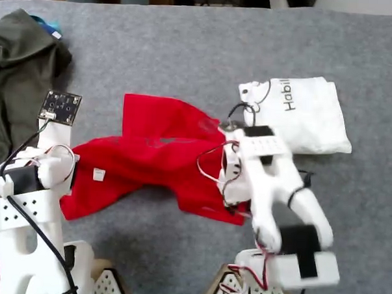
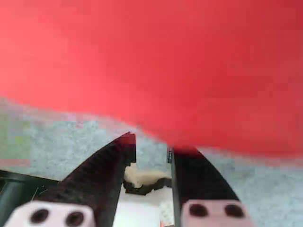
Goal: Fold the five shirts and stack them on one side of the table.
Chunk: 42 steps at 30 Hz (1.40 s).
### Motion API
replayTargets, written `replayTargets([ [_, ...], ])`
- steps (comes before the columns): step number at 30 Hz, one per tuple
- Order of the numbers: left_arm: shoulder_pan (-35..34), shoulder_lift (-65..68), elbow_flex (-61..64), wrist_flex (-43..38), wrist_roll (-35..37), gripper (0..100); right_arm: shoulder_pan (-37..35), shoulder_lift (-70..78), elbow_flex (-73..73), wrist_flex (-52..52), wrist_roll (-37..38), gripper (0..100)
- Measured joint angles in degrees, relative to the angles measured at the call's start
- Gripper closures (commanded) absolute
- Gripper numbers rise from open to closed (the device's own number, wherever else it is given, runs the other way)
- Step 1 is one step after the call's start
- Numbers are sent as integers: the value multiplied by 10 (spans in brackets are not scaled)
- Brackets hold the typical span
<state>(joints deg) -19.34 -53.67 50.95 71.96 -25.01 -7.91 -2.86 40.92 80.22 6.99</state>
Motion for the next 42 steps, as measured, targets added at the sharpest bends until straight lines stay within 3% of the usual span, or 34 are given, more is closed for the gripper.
replayTargets([
  [6,0,0,0,0,0,971,0,50,-4,-54,23,982],
  [18,-2,0,0,0,0,971,0,58,-144,-58,34,982],
  [27,-2,0,0,0,0,971,9,58,-146,-4,109,979],
  [30,-2,0,0,0,0,971,25,58,-146,25,126,926],
  [42,-2,0,0,0,2,971,73,58,-120,58,149,883],
])
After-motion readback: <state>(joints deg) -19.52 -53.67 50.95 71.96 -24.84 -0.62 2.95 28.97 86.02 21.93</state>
